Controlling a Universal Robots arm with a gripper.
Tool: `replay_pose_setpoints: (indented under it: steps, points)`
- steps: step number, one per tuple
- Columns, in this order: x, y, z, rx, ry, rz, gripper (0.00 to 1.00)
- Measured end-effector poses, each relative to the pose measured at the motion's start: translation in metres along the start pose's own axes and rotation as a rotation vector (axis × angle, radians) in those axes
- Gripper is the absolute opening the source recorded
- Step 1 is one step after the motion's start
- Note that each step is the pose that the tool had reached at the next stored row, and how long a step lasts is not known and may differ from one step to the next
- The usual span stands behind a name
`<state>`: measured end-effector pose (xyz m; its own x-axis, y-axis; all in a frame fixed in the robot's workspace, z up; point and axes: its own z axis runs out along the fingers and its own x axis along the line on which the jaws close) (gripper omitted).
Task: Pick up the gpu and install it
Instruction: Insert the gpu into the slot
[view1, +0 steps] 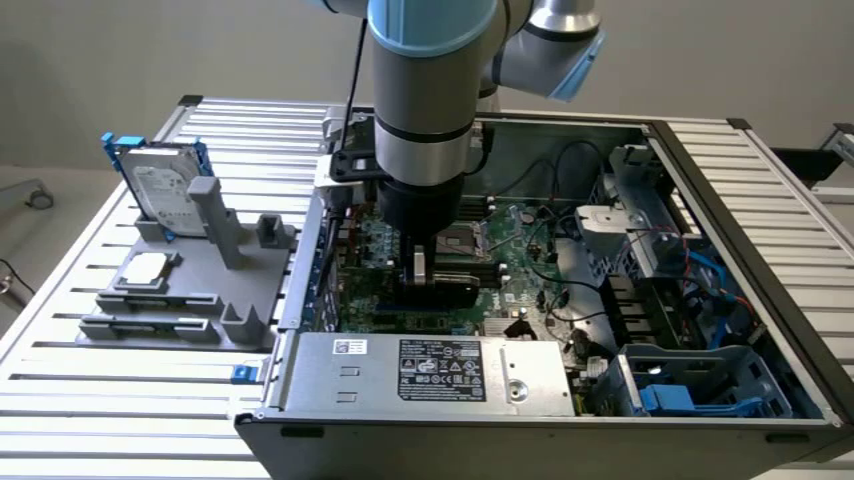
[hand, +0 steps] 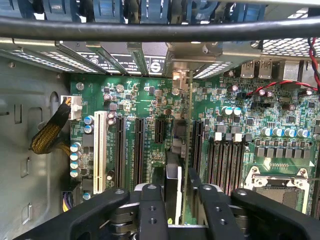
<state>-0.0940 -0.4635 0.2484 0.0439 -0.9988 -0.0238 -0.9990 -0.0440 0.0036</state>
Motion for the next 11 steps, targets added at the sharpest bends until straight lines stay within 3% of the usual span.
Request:
replay_pose_setpoints:
  steps: [1,6,11]
  points:
    - [0.0,0.0,0.0,-0.0001,0.0,0.0,0.27]
    - [0.0,0.0,0.0,0.0,-0.0006,0.0,0.27]
    - [0.0,0.0001,0.0,0.0001,-0.0059,-0.002,0.27]
